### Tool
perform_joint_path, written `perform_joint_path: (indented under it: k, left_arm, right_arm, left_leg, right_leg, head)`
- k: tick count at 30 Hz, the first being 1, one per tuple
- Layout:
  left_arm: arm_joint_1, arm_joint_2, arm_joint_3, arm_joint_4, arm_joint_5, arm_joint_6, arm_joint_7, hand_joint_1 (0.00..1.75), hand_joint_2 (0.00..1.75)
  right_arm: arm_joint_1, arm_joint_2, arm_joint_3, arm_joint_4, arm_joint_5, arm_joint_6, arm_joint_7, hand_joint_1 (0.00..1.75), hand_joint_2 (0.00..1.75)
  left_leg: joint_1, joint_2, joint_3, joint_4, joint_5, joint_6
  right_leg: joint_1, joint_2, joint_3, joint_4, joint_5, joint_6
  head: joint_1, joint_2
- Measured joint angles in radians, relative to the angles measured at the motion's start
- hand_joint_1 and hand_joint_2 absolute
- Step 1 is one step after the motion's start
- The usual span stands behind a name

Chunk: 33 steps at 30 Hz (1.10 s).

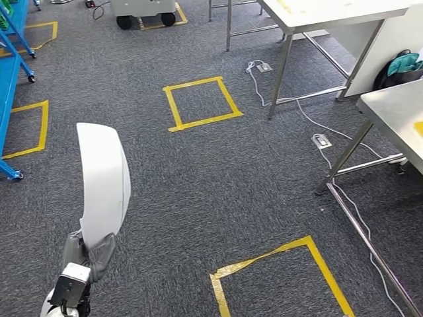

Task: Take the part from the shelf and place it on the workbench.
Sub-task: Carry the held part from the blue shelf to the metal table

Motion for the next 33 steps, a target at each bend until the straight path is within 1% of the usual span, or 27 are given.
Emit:
perform_joint_path:
  k: [1,3,4,5,6,7,8,9,11,12,13,15,16,18,20,21,22,23,24,25,26,27,28,29,31,32,33]
  left_arm:
    - [-0.001,0.000,-0.004,-0.001,0.000,0.002,0.000,1.75,1.75]
    - [0.000,0.000,-0.011,-0.005,0.003,0.005,0.000,1.75,1.75]
    - [0.002,0.000,-0.014,-0.006,0.006,0.006,0.000,1.75,1.75]
    - [0.004,0.000,-0.015,-0.007,0.010,0.007,0.000,1.75,1.75]
    - [0.006,0.000,-0.015,-0.007,0.015,0.007,0.000,1.75,1.75]
    - [0.008,0.000,-0.016,-0.007,0.020,0.006,0.000,1.75,1.75]
    - [0.008,0.000,-0.016,-0.007,0.024,0.006,0.000,1.75,1.75]
    - [0.008,0.000,-0.017,-0.007,0.028,0.005,0.000,1.75,1.75]
    - [0.008,0.000,-0.017,-0.007,0.035,0.003,-0.001,1.75,1.75]
    - [0.007,0.000,-0.017,-0.007,0.042,0.001,-0.002,1.75,1.75]
    - [0.007,0.001,-0.017,-0.007,0.049,-0.001,-0.003,1.75,1.75]
    - [0.003,0.001,-0.021,-0.007,0.067,-0.005,-0.004,1.75,1.75]
    - [0.000,0.001,-0.024,-0.009,0.073,-0.006,-0.004,1.75,1.75]
    - [-0.006,0.002,-0.031,-0.012,0.081,-0.007,-0.005,1.75,1.75]
    - [-0.007,0.004,-0.035,-0.014,0.086,-0.007,-0.005,1.75,1.75]
    - [-0.006,0.006,-0.035,-0.014,0.087,-0.007,-0.005,1.75,1.75]
    - [-0.006,0.006,-0.036,-0.014,0.087,-0.007,-0.005,1.75,1.75]
    - [-0.005,0.007,-0.036,-0.014,0.088,-0.007,-0.005,1.75,1.75]
    - [-0.006,0.008,-0.036,-0.014,0.090,-0.008,-0.005,1.75,1.75]
    - [-0.006,0.008,-0.037,-0.014,0.092,-0.008,-0.005,1.75,1.75]
    - [-0.006,0.009,-0.037,-0.014,0.096,-0.009,-0.005,1.75,1.75]
    - [-0.006,0.010,-0.037,-0.014,0.100,-0.010,-0.005,1.75,1.75]
    - [-0.006,0.010,-0.038,-0.015,0.103,-0.011,-0.005,1.75,1.75]
    - [-0.006,0.010,-0.038,-0.015,0.106,-0.011,-0.005,1.75,1.75]
    - [-0.007,0.011,-0.041,-0.016,0.111,-0.013,-0.005,1.75,1.75]
    - [-0.008,0.011,-0.043,-0.016,0.112,-0.013,-0.005,1.75,1.75]
    - [-0.009,0.011,-0.044,-0.017,0.114,-0.014,-0.005,1.75,1.75]
  right_arm:
    - [0.004,0.000,0.000,-0.001,-0.001,-0.001,0.001,0.00,0.00]
    - [0.008,0.000,0.002,-0.002,-0.004,-0.004,0.006,0.00,0.00]
    - [0.007,0.000,0.004,-0.003,-0.006,-0.005,0.009,0.00,0.00]
    - [0.005,0.000,0.006,-0.003,-0.008,-0.007,0.013,0.00,0.00]
    - [0.005,0.000,0.009,-0.003,-0.010,-0.009,0.015,0.00,0.00]
    - [0.007,0.000,0.012,-0.004,-0.012,-0.010,0.017,0.00,0.00]
    - [0.009,0.000,0.014,-0.004,-0.014,-0.012,0.019,0.00,0.00]
    - [0.011,0.000,0.017,-0.005,-0.017,-0.013,0.021,0.00,0.00]
    - [0.013,0.000,0.023,-0.007,-0.020,-0.015,0.028,0.00,0.00]
    - [0.012,0.000,0.026,-0.008,-0.022,-0.017,0.032,0.00,0.00]
    - [0.010,0.000,0.028,-0.009,-0.021,-0.018,0.037,0.00,0.00]
    - [0.011,0.000,0.029,-0.009,-0.014,-0.019,0.045,0.00,0.00]
    - [0.012,0.000,0.029,-0.010,-0.008,-0.020,0.048,0.00,0.00]
    - [0.011,0.000,0.027,-0.010,0.004,-0.020,0.051,0.00,0.00]
    - [0.007,0.000,0.026,-0.011,0.010,-0.020,0.051,0.00,0.00]
    - [0.006,0.000,0.026,-0.011,0.012,-0.020,0.051,0.00,0.00]
    - [0.005,0.000,0.026,-0.011,0.013,-0.020,0.052,0.00,0.00]
    - [0.006,0.000,0.026,-0.011,0.014,-0.020,0.053,0.00,0.00]
    - [0.007,0.000,0.025,-0.011,0.017,-0.019,0.055,0.00,0.00]
    - [0.007,0.000,0.025,-0.011,0.020,-0.018,0.058,0.00,0.00]
    - [0.007,0.000,0.024,-0.010,0.024,-0.017,0.062,0.00,0.00]
    - [0.006,0.000,0.023,-0.010,0.028,-0.016,0.067,0.00,0.00]
    - [0.006,0.000,0.023,-0.009,0.032,-0.016,0.072,0.00,0.00]
    - [0.006,0.000,0.021,-0.008,0.035,-0.017,0.077,0.00,0.00]
    - [0.009,0.000,0.014,-0.006,0.040,-0.018,0.084,0.00,0.00]
    - [0.011,0.000,0.009,-0.004,0.042,-0.020,0.086,0.00,0.00]
    - [0.011,0.000,0.005,-0.002,0.045,-0.021,0.088,0.00,0.00]
  left_leg:
    - [0.000,0.011,0.001,-0.004,0.002,0.006]
    - [0.001,0.036,0.004,-0.011,0.006,0.019]
    - [-0.001,0.050,0.005,-0.011,0.006,0.023]
    - [-0.003,0.065,0.005,-0.011,0.004,0.026]
    - [-0.005,0.080,0.006,-0.011,0.003,0.028]
    - [-0.005,0.094,0.007,-0.011,0.002,0.028]
    - [-0.006,0.108,0.008,-0.010,0.000,0.027]
    - [-0.005,0.120,0.011,-0.010,-0.002,0.025]
    - [-0.008,0.142,0.020,-0.009,-0.010,0.018]
    - [-0.010,0.152,0.024,-0.008,-0.013,0.013]
    - [-0.013,0.161,0.027,-0.007,-0.016,0.008]
    - [-0.015,0.179,0.031,-0.008,-0.018,0.000]
    - [-0.013,0.177,0.033,-0.008,-0.020,-0.006]
    - [-0.007,0.136,0.022,0.027,-0.050,-0.016]
    - [-0.003,0.088,-0.035,0.149,-0.113,-0.020]
    - [-0.003,0.081,-0.072,0.220,-0.140,-0.020]
    - [-0.003,0.078,-0.100,0.270,-0.151,-0.020]
    - [-0.003,0.077,-0.111,0.283,-0.141,-0.019]
    - [-0.003,0.073,-0.103,0.254,-0.111,-0.017]
    - [-0.002,0.062,-0.078,0.194,-0.070,-0.015]
    - [0.000,0.036,-0.048,0.123,-0.035,-0.012]
    - [0.002,0.013,-0.021,0.061,-0.011,-0.011]
    - [0.004,-0.006,-0.005,0.022,-0.001,-0.009]
    - [0.003,-0.015,0.002,0.006,-0.001,-0.007]
    - [0.001,0.004,0.003,0.000,0.000,0.003]
    - [0.001,0.016,0.004,-0.003,0.002,0.009]
    - [0.002,0.028,0.005,-0.006,0.004,0.016]
  right_leg:
    - [0.000,-0.007,-0.005,0.002,-0.002,0.005]
    - [0.003,-0.059,-0.033,0.052,-0.034,0.013]
    - [0.005,-0.095,-0.059,0.108,-0.065,0.014]
    - [0.006,-0.120,-0.092,0.177,-0.099,0.017]
    - [0.005,-0.132,-0.120,0.239,-0.124,0.020]
    - [0.005,-0.139,-0.136,0.276,-0.133,0.022]
    - [0.005,-0.143,-0.132,0.273,-0.123,0.023]
    - [0.005,-0.151,-0.105,0.228,-0.095,0.024]
    - [0.008,-0.187,-0.024,0.089,-0.038,0.022]
    - [0.010,-0.203,0.006,0.038,-0.022,0.017]
    - [0.012,-0.211,0.020,0.014,-0.017,0.010]
    - [0.016,-0.195,0.019,0.008,-0.018,-0.007]
    - [0.015,-0.185,0.018,0.006,-0.017,-0.013]
    - [0.010,-0.164,0.020,0.002,-0.013,-0.026]
    - [0.007,-0.139,0.020,0.000,-0.011,-0.034]
    - [0.007,-0.126,0.019,0.000,-0.011,-0.036]
    - [0.007,-0.111,0.019,0.000,-0.010,-0.037]
    - [0.007,-0.096,0.019,0.001,-0.010,-0.037]
    - [0.007,-0.081,0.020,0.001,-0.009,-0.036]
    - [0.006,-0.066,0.020,0.001,-0.008,-0.034]
    - [0.006,-0.052,0.019,0.002,-0.007,-0.031]
    - [0.006,-0.038,0.016,0.004,-0.007,-0.027]
    - [0.006,-0.027,0.013,0.004,-0.005,-0.021]
    - [0.005,-0.016,0.008,0.004,-0.003,-0.014]
    - [0.001,-0.004,-0.002,-0.001,0.001,-0.001]
    - [0.002,-0.021,-0.008,0.005,-0.005,0.004]
    - [0.004,-0.050,-0.022,0.028,-0.021,0.008]
  head:
    - [0.000,0.000]
    - [0.005,0.000]
    - [0.008,0.000]
    - [0.010,0.000]
    - [0.010,0.000]
    - [0.010,0.000]
    - [0.010,0.000]
    - [0.010,0.000]
    - [0.011,0.000]
    - [0.010,0.000]
    - [0.009,0.000]
    - [0.008,0.000]
    - [0.008,0.000]
    - [0.006,0.000]
    - [0.003,0.000]
    - [0.002,0.000]
    - [0.002,0.000]
    - [0.002,0.000]
    - [0.002,0.000]
    - [0.002,0.000]
    - [0.002,0.000]
    - [0.002,0.000]
    - [0.002,0.000]
    - [0.002,0.000]
    - [0.002,0.000]
    - [0.005,0.000]
    - [0.009,0.000]
